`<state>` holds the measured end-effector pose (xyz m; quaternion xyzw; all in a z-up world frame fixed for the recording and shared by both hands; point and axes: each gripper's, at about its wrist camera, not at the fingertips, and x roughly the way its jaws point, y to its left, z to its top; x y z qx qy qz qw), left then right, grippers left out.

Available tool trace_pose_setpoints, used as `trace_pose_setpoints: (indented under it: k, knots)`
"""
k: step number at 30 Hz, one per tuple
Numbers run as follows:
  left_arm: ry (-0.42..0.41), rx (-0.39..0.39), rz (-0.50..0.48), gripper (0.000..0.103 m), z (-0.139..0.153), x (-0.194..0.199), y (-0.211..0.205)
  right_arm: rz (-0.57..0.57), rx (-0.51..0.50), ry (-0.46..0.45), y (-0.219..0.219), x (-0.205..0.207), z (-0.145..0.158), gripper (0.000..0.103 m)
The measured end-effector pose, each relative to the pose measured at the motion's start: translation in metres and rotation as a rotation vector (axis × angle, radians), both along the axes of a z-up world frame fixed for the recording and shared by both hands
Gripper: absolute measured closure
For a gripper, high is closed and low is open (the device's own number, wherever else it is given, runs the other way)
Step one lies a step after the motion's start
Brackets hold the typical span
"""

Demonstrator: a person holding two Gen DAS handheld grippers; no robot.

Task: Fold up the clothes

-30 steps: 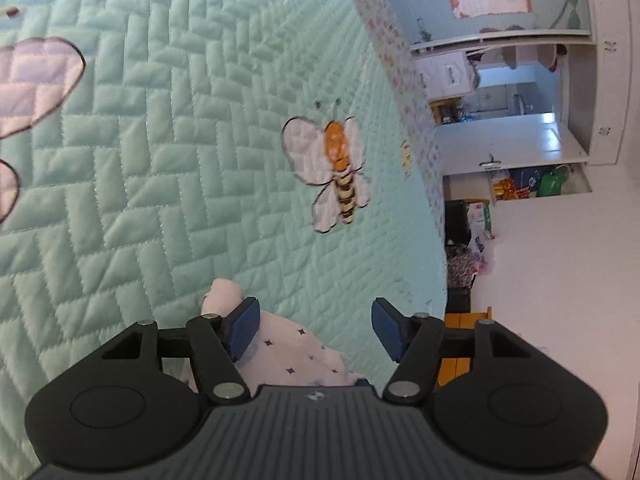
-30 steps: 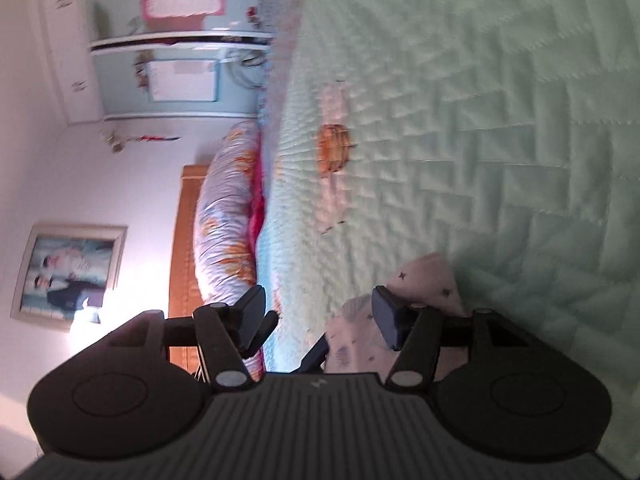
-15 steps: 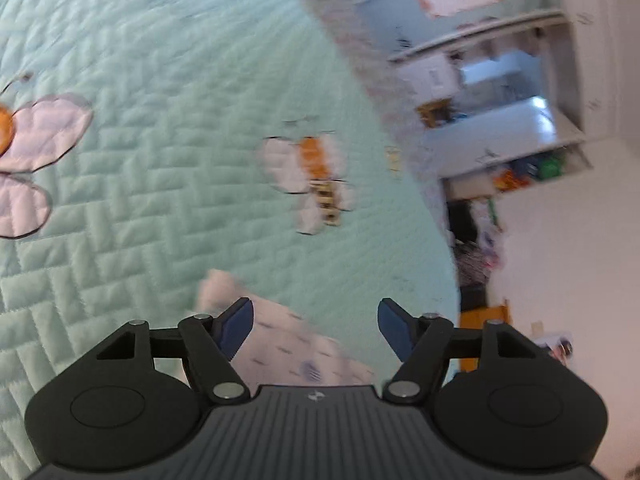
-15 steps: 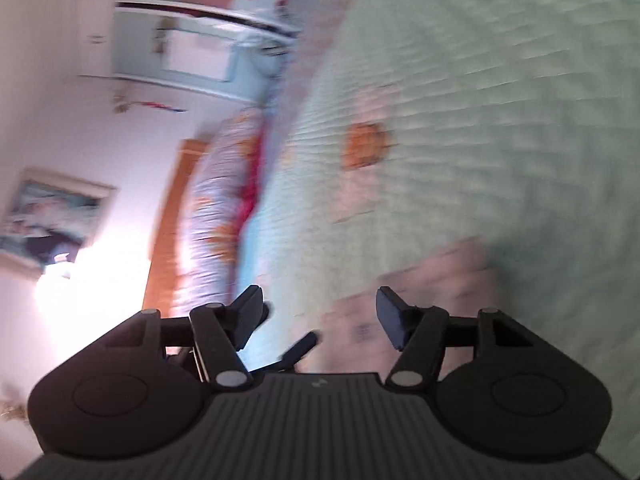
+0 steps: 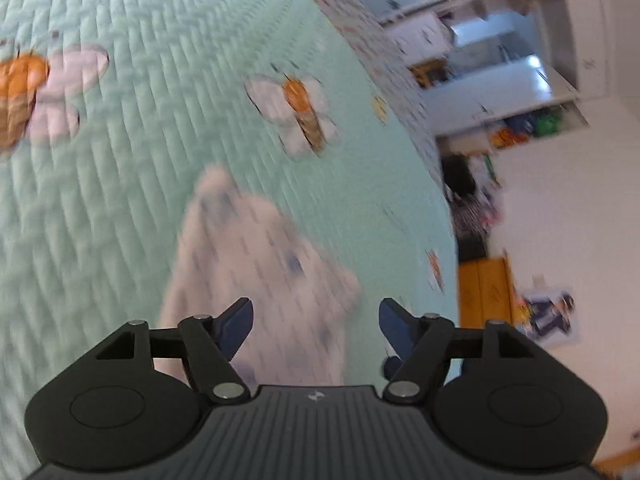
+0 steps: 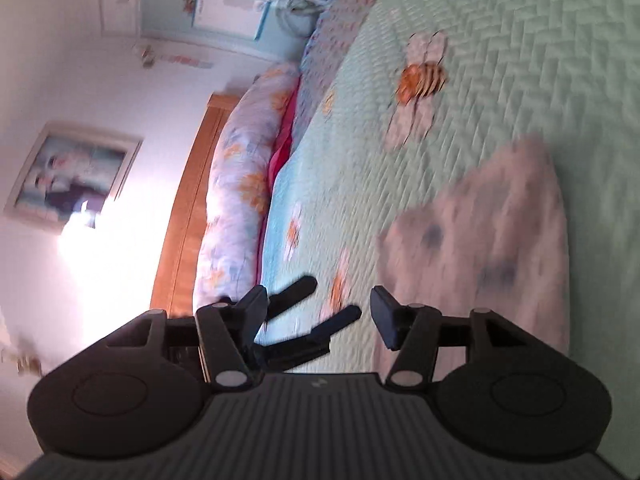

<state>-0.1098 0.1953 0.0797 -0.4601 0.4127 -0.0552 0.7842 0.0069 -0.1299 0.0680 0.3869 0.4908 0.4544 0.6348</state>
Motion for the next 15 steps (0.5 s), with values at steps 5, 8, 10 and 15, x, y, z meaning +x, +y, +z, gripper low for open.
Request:
trace_pose_setpoints:
  k: [5,8,10,15]
  knots:
    - [0.098,0.039,-0.043,0.041,-0.038,-0.034,-0.021,0.044,-0.163,0.106,-0.003,-0.027,-0.057,0.051]
    - [0.086,0.051,-0.023,0.041,-0.029,-0.038,-0.015,0.001,-0.21,0.177,-0.01,-0.024,-0.088,0.102]
    - [0.088,0.07,-0.008,0.04,-0.016,-0.042,-0.014,-0.007,-0.194,0.153,-0.014,-0.028,-0.074,0.086]
    - [0.057,0.137,-0.062,0.03,-0.003,-0.052,-0.032,0.035,-0.197,-0.011,-0.02,-0.05,-0.028,0.066]
